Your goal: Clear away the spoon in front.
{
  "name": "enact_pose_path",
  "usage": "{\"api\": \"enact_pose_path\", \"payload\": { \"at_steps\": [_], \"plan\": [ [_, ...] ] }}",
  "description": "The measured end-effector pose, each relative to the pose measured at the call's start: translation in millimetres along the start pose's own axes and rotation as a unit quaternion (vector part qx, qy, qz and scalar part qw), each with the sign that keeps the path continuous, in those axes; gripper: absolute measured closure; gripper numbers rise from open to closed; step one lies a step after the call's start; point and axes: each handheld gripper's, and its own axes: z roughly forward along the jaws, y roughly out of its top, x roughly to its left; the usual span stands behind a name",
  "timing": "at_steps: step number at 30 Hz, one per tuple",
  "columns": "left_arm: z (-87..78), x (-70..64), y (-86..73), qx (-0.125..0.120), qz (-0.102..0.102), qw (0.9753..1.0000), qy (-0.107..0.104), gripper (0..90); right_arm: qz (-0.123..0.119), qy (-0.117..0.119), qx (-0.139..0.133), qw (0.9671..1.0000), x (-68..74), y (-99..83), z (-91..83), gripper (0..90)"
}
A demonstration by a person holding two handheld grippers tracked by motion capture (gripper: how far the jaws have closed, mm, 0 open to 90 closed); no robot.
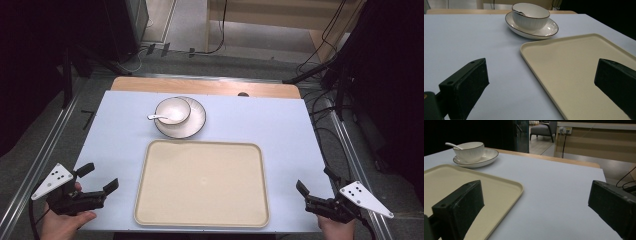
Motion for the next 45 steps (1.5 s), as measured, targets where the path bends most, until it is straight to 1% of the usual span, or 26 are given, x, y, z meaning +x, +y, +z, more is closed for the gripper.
{"api": "enact_pose_path", "payload": {
  "at_steps": [2,3,4,5,6,7,8,9,10,13,14,15,16,18,21,23,24,25,27,29,33,34,36,39,43,45],
  "plan": [
    [-1.3,2.6,-0.2,-0.010,-0.016,0.9998,-0.002,0.0,-0.002,-0.003,0.001,1.0000,0.9,-0.5,0.7,0.2],
    [-1.3,2.6,-0.2,-0.010,-0.016,0.9998,-0.002,0.0,-0.005,-0.002,0.002,1.0000,1.3,-1.0,1.1,0.2],
    [-4.4,5.7,-1.4,-0.022,-0.023,0.9995,-0.006,0.0,-0.006,-0.003,0.003,1.0000,2.3,-1.7,1.7,0.2],
    [-4.6,6.6,-1.1,-0.026,-0.032,0.9991,0.003,0.8,-0.007,-0.002,0.004,1.0000,2.6,-1.8,1.8,0.2],
    [-4.4,7.2,-0.4,-0.026,-0.037,0.9989,0.013,6.1,-0.007,-0.004,0.005,1.0000,3.0,-1.8,1.6,0.2],
    [-3.4,7.3,0.5,-0.025,-0.037,0.9987,0.024,10.9,-0.008,-0.004,0.004,1.0000,3.1,-1.9,1.5,0.2],
    [-2.2,7.0,1.2,-0.022,-0.040,0.9985,0.030,13.7,-0.006,-0.006,0.004,1.0000,3.1,-1.9,1.5,0.2],
    [-2.2,7.0,1.2,-0.022,-0.040,0.9985,0.030,13.4,-0.006,-0.007,0.004,1.0000,3.0,-2.0,1.6,0.2],
    [0.9,6.0,3.8,-0.013,-0.040,0.9987,0.029,13.8,-0.003,-0.007,0.006,1.0000,3.4,-2.2,1.5,0.2],
    [6.2,2.8,9.4,-0.009,-0.039,0.9991,0.016,13.8,-0.007,-0.009,0.006,0.9999,4.7,-2.4,1.1,0.2],
    [9.1,1.7,11.8,-0.004,-0.037,0.9992,0.016,13.8,-0.008,-0.009,0.005,0.9999,4.8,-2.5,1.1,0.2],
    [12.6,0.5,14.0,0.002,-0.035,0.9992,0.021,13.8,-0.007,-0.010,0.006,0.9999,5.4,-2.7,1.3,0.2],
    [16.3,0.5,16.2,0.007,-0.038,0.9990,0.021,13.9,-0.010,-0.010,0.005,0.9999,5.4,-2.9,2.0,0.2],
    [22.8,0.7,19.9,0.013,-0.034,0.9992,0.019,14.1,-0.008,-0.009,0.007,0.9999,6.7,-3.2,3.2,0.2],
    [31.8,1.2,24.2,0.027,-0.031,0.9990,0.017,13.9,-0.016,-0.006,0.009,0.9998,9.6,-3.4,4.7,0.2],
    [36.2,1.8,26.6,0.028,-0.032,0.9990,0.013,13.3,-0.019,-0.002,0.009,0.9998,11.1,-3.8,4.2,0.2],
    [38.5,2.1,28.3,0.029,-0.032,0.9989,0.014,12.3,-0.021,-0.001,0.009,0.9997,11.4,-4.1,3.9,0.2],
    [40.8,2.6,30.1,0.030,-0.035,0.9988,0.014,10.8,-0.024,-0.001,0.009,0.9997,11.2,-4.5,3.7,0.2],
    [45.5,3.8,34.5,0.030,-0.042,0.9986,0.008,8.4,-0.021,0.001,0.010,0.9997,10.8,-5.2,2.9,0.2],
    [49.7,5.0,40.0,0.025,-0.045,0.9986,0.007,5.9,-0.020,0.002,0.009,0.9998,9.3,-5.4,2.6,0.2],
    [59.9,7.2,51.7,0.019,-0.049,0.9986,0.010,5.8,-0.018,0.001,0.006,0.9998,8.0,-5.4,2.1,0.2],
    [62.7,7.4,54.5,0.020,-0.048,0.9986,0.011,5.8,-0.019,0.000,0.005,0.9998,7.7,-5.3,2.1,0.2],
    [67.8,7.5,59.6,0.022,-0.039,0.9989,0.011,5.3,-0.019,0.000,0.005,0.9998,7.8,-5.3,2.2,0.2],
    [73.9,7.4,66.2,0.018,-0.031,0.9993,0.011,3.4,-0.016,-0.002,0.008,0.9998,7.8,-6.4,3.3,0.2],
    [80.9,10.0,71.3,0.006,-0.038,0.9992,0.012,2.8,-0.021,0.000,0.011,0.9997,7.9,-8.2,4.7,0.2],
    [85.0,12.6,73.1,0.002,-0.051,0.9987,0.006,2.2,-0.018,0.001,0.011,0.9998,8.1,-8.6,4.8,0.2]
  ]
}}
